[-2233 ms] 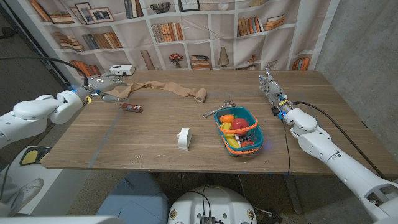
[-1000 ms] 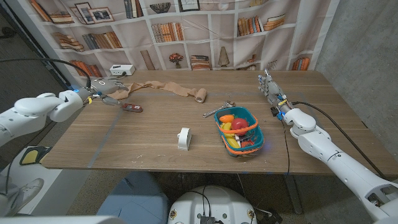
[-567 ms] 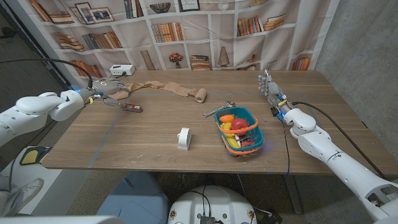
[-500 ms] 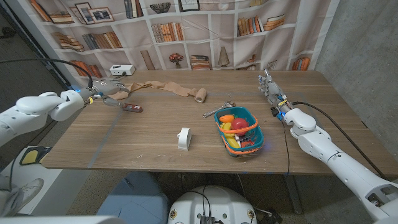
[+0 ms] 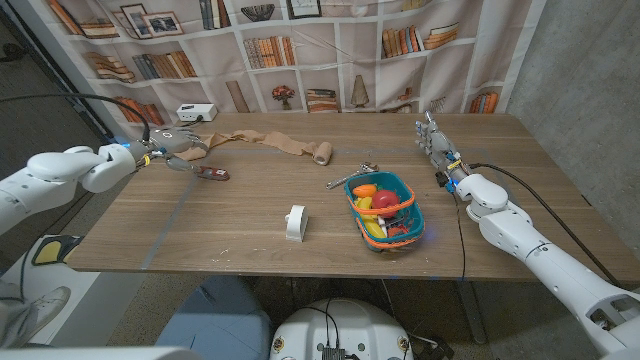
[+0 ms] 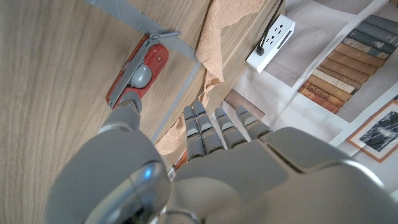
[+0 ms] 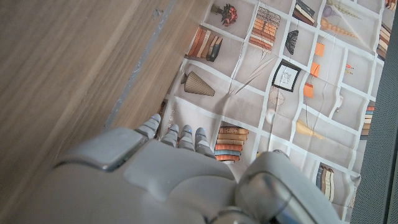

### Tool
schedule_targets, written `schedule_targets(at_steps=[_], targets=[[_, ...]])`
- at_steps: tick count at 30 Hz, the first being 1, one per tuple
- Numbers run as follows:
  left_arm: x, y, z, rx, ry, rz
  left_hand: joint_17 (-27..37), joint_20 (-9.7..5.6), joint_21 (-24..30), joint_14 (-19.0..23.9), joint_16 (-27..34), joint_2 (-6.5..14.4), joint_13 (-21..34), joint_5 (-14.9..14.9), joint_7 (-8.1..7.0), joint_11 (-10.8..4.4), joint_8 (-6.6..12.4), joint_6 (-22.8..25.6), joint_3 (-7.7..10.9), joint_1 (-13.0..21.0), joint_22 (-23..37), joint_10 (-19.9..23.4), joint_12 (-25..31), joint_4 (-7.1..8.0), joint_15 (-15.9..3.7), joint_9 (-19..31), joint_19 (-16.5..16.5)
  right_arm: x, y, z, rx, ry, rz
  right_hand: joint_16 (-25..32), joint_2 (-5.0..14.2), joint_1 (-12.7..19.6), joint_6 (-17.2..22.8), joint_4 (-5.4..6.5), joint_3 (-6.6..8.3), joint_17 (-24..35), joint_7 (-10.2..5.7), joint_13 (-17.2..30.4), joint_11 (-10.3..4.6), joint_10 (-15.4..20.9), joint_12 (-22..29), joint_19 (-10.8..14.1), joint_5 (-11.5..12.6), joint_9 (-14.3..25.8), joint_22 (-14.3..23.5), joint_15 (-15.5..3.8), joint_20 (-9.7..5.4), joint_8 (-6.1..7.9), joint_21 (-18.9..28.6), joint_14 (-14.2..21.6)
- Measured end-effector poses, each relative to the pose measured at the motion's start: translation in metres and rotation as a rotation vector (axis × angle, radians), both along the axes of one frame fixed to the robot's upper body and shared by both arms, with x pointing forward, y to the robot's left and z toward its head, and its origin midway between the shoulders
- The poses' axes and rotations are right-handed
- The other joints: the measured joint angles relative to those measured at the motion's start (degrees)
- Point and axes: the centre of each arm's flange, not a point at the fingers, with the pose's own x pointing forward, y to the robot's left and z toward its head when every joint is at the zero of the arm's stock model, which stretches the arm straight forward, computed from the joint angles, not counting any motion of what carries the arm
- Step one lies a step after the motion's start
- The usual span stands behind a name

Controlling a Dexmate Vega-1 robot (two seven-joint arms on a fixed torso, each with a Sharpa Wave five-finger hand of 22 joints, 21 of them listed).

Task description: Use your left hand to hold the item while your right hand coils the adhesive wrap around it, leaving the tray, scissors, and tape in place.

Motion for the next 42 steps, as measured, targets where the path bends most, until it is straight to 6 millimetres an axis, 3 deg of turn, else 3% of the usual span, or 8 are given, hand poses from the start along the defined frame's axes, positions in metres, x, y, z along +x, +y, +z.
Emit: schedule_targets(at_steps=[35, 42], targets=[[0.008, 0.009, -0.005, 0.057, 0.017, 0.008, 0.01, 0.2, 0.0, 0.22, 0.0, 0.08, 0.54, 0.0, -1.43, -0.4, 0.46, 1.43, 0.4, 3.4, 0.0, 1.03, -0.5, -0.9, -0.21, -0.14, -0.2, -0.002, 0.003, 0.002, 0.002, -0.006, -0.012, 0.0, 0.0, 0.0, 0.0, 0.0, 0.0, 0.0, 0.0, 0.0, 0.0, 0.0, 0.0, 0.0, 0.0, 0.0, 0.0, 0.0, 0.0, 0.0, 0.0, 0.0], [0.011, 0.011, -0.005, 0.071, 0.019, 0.008, 0.01, 0.2, 0.0, 0.53, 0.0, -0.22, 0.54, 0.0, -1.12, -0.1, 0.46, 1.74, 0.41, 3.7, 0.0, 1.34, -0.5, -0.89, -0.53, -0.14, -0.2, -0.003, 0.004, 0.002, 0.002, -0.008, -0.014, 0.0, 0.0, 0.0, 0.0, 0.0, 0.0, 0.0, 0.0, 0.0, 0.0, 0.0, 0.0, 0.0, 0.0, 0.0, 0.0, 0.0, 0.0, 0.0, 0.0, 0.0]])
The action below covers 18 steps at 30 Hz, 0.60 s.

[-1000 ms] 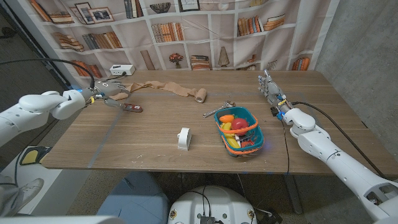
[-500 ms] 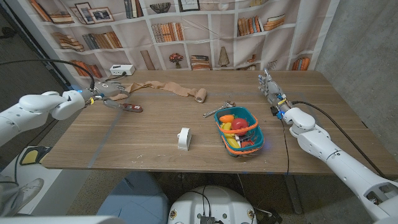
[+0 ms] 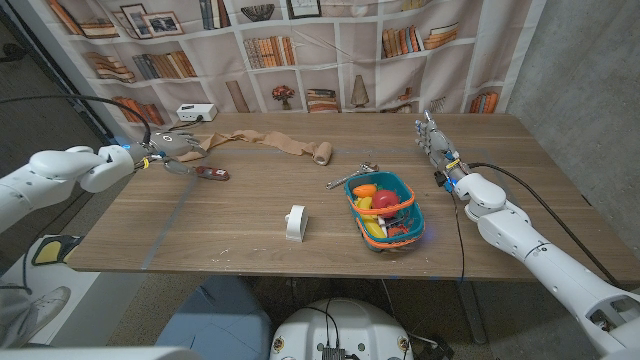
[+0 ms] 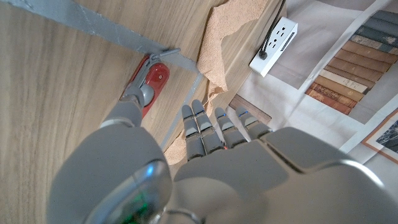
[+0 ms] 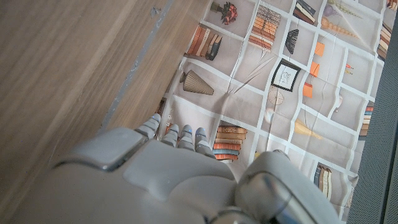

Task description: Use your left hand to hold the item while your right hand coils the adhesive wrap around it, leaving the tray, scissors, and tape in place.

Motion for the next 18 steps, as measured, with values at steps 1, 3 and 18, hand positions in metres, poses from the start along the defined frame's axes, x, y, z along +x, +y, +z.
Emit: schedule_targets(at_steps=[1, 3, 18], targets=[[0.0, 0.0, 0.0, 0.0, 0.0, 0.0, 0.0, 0.0, 0.0, 0.0, 0.0, 0.0, 0.0, 0.0, 0.0, 0.0, 0.0, 0.0, 0.0, 0.0, 0.0, 0.0, 0.0, 0.0, 0.0, 0.0, 0.0, 0.0, 0.0, 0.0, 0.0, 0.0, 0.0, 0.0, 0.0, 0.0, 0.0, 0.0, 0.0, 0.0, 0.0, 0.0, 0.0, 0.0, 0.0, 0.0, 0.0, 0.0, 0.0, 0.0, 0.0, 0.0, 0.0, 0.0], [0.001, 0.001, 0.0, 0.003, 0.001, -0.001, 0.0, 0.0, 0.0, -0.09, 0.0, 0.0, 0.0, 0.0, 0.0, 0.0, 0.0, 0.0, 0.0, 0.0, 0.0, 0.0, 0.0, 0.0, -0.09, 0.0, 0.0, -0.001, 0.0, 0.0, 0.0, -0.001, -0.001, 0.0, 0.0, 0.0, 0.0, 0.0, 0.0, 0.0, 0.0, 0.0, 0.0, 0.0, 0.0, 0.0, 0.0, 0.0, 0.0, 0.0, 0.0, 0.0, 0.0, 0.0], [0.011, -0.003, -0.005, 0.031, 0.032, -0.015, 0.0, -0.22, 0.0, -0.32, -0.4, -0.24, -0.01, 0.0, 0.0, -0.31, 0.0, -0.01, 0.0, 0.24, 0.0, 0.3, 0.0, 0.01, -0.31, 0.01, 0.22, -0.002, 0.0, 0.001, -0.001, -0.001, -0.008, 0.0, 0.0, 0.0, 0.0, -0.25, -0.24, 0.0, 0.0, 0.0, 0.0, 0.0, 0.0, 0.0, 0.0, 0.0, 0.0, 0.0, 0.0, 0.0, 0.0, 0.0]])
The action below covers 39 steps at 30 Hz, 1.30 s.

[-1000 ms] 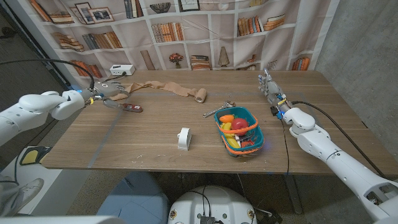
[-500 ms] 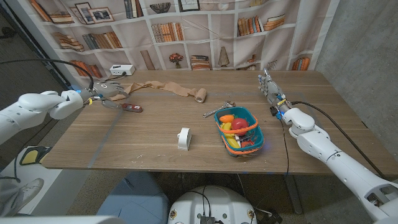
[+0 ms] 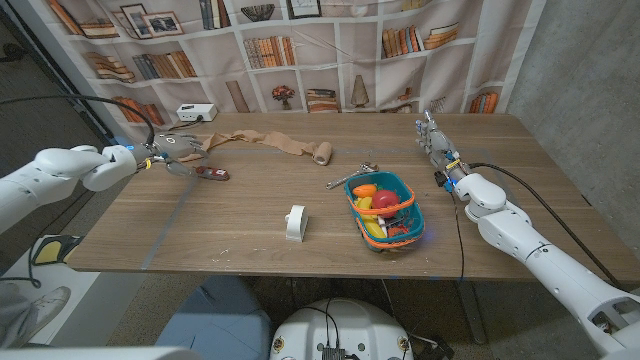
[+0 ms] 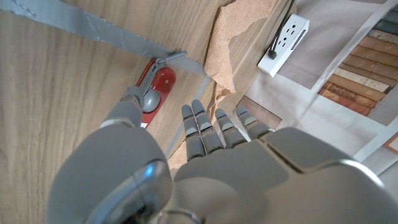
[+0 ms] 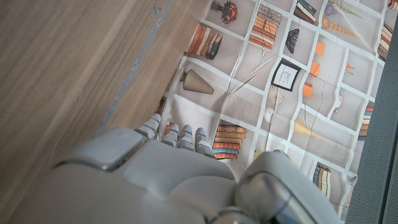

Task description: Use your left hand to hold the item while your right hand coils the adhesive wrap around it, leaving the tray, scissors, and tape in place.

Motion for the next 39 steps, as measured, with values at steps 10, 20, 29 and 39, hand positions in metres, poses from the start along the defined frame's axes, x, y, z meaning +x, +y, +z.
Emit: schedule_targets(at_steps=[10, 20, 29, 39], targets=[[0.006, 0.0, -0.003, 0.008, 0.018, 0.0, 0.0, -0.31, 0.0, 0.0, 0.0, 0.0, 0.27, 0.0, 0.0, 0.0, 0.0, 0.0, -0.25, 0.0, 0.0, 0.0, 0.0, 0.26, 0.0, 0.0, 0.31, 0.001, 0.0, 0.001, -0.006, 0.005, -0.008, 0.0, 0.0, 0.0, 0.0, 0.0, 0.0, 0.0, 0.0, 0.0, 0.0, 0.0, 0.0, 0.0, 0.0, 0.0, 0.0, 0.0, 0.0, 0.0, 0.0, 0.0], [0.012, 0.0, -0.004, 0.009, 0.031, 0.003, 0.0, -0.3, 0.0, 0.0, 0.0, 0.0, 0.27, 0.0, 0.22, 0.0, 0.0, 0.21, -0.43, 0.0, 0.0, -0.01, 0.0, 0.43, 0.01, 0.01, 0.31, 0.002, 0.001, 0.005, -0.012, 0.005, -0.009, 0.0, 0.0, 0.0, 0.0, 0.01, 0.0, 0.0, 0.0, 0.0, 0.0, 0.0, 0.0, 0.0, 0.0, 0.0, 0.0, 0.0, 0.0, 0.0, 0.0, 0.0], [0.016, 0.0, -0.005, 0.01, 0.042, 0.005, 0.0, -0.3, 0.0, 0.0, 0.0, 0.0, 0.42, 0.0, 0.1, 0.11, 0.37, 0.72, -0.66, 0.0, 0.0, 0.51, 0.0, 0.66, 0.01, 0.01, 0.3, 0.004, 0.002, 0.006, -0.015, 0.008, -0.01, 0.0, 0.0, 0.0, 0.0, 0.01, 0.0, 0.0, 0.0, 0.0, 0.0, 0.0, 0.0, 0.0, 0.0, 0.0, 0.0, 0.0, 0.0, 0.0, 0.0, 0.0], [0.023, 0.0, -0.005, 0.007, 0.055, 0.002, 0.13, -0.3, 0.0, 0.0, 0.0, 0.0, 0.54, 0.0, -0.03, 0.0, 0.83, 2.02, -1.12, 0.0, 0.0, 1.44, 0.0, 1.13, 0.01, 0.11, 0.3, 0.006, 0.002, 0.007, -0.018, 0.014, -0.011, 0.0, 0.0, 0.0, 0.0, 0.01, 0.01, 0.0, 0.0, 0.0, 0.0, 0.0, 0.0, 0.0, 0.0, 0.0, 0.0, 0.0, 0.0, 0.0, 0.0, 0.0]])
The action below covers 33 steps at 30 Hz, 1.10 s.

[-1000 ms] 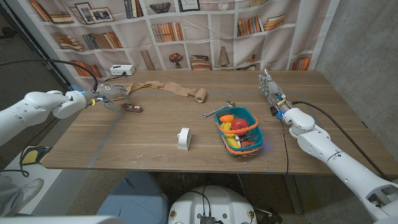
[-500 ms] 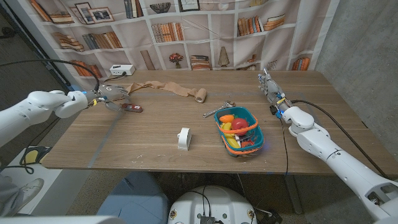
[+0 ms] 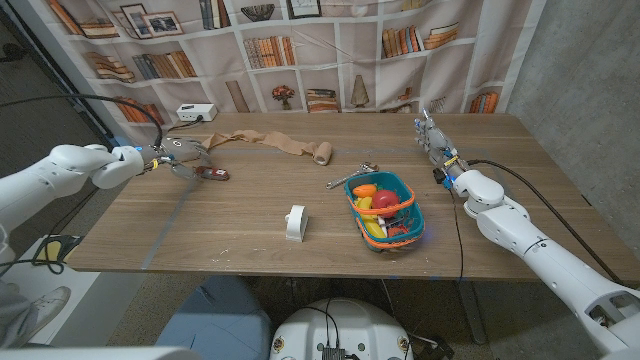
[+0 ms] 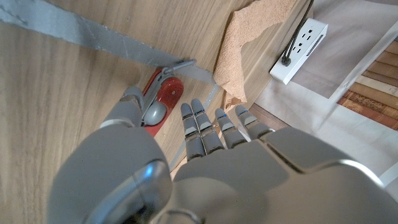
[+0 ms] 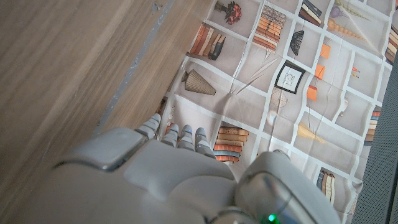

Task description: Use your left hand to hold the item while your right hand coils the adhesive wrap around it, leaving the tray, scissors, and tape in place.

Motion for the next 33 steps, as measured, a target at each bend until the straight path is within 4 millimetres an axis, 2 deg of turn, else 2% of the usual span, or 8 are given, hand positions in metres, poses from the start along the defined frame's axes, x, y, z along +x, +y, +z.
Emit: schedule_targets(at_steps=[13, 18, 23, 33], targets=[[0.007, 0.0, -0.003, -0.008, 0.013, -0.006, 0.0, 0.0, 0.0, 0.21, 0.0, 0.39, 0.27, 0.0, -0.32, 0.29, 1.3, 3.7, -0.48, -0.39, 0.0, 2.58, 0.45, 0.47, -0.21, -0.11, 0.0, 0.003, 0.002, 0.002, -0.004, 0.005, -0.001, 0.0, 0.0, 0.0, 0.31, 0.0, 0.0, 0.0, -0.31, 0.0, 0.0, 0.0, 0.0, 0.0, 0.0, 0.0, 0.0, 0.0, 0.0, 0.0, 0.0, 0.0], [0.008, 0.0, -0.004, -0.01, 0.015, -0.011, -0.01, 0.22, 0.0, 0.21, 0.0, 0.35, 0.27, 0.0, -1.12, 0.09, 1.79, 5.28, -0.47, -0.87, 0.0, 4.03, 0.79, 0.47, -0.21, -0.12, -0.22, 0.004, 0.003, 0.003, -0.005, 0.007, -0.001, 0.0, 0.0, 0.0, 0.61, 0.0, 0.0, 0.0, -0.61, 0.0, 0.0, 0.0, 0.0, 0.0, 0.0, 0.0, 0.0, 0.0, 0.0, 0.0, 0.0, 0.0], [0.01, 0.0, -0.006, -0.016, 0.018, -0.016, -0.01, 0.22, 0.0, 0.63, 0.27, 0.59, 0.18, 0.0, -1.71, 0.65, 2.5, 7.32, -0.47, -1.11, 0.13, 5.98, 0.88, 0.47, -0.19, -0.23, -0.22, 0.005, 0.004, 0.004, -0.007, 0.008, 0.0, 0.0, 0.0, 0.0, 0.61, 0.0, 0.0, 0.0, -0.61, 0.0, 0.0, 0.0, 0.0, 0.0, 0.0, 0.0, 0.0, 0.0, 0.0, 0.0, 0.0, 0.0], [0.011, 0.001, -0.009, -0.025, 0.018, -0.021, -0.01, 0.21, 0.0, 1.17, 0.49, 0.59, -0.54, 0.0, -1.72, 0.7, 2.5, 9.36, -0.47, -1.11, 0.13, 8.74, 0.88, 0.47, -0.48, -0.67, -0.21, 0.006, 0.007, 0.004, -0.009, 0.012, 0.001, 0.0, 0.0, 0.0, 0.61, 0.0, 0.0, 0.0, -0.61, 0.0, 0.0, 0.0, 0.0, -0.02, 0.0, 0.0, 0.0, 0.0, 0.02, 0.0, 0.0, 0.0]])
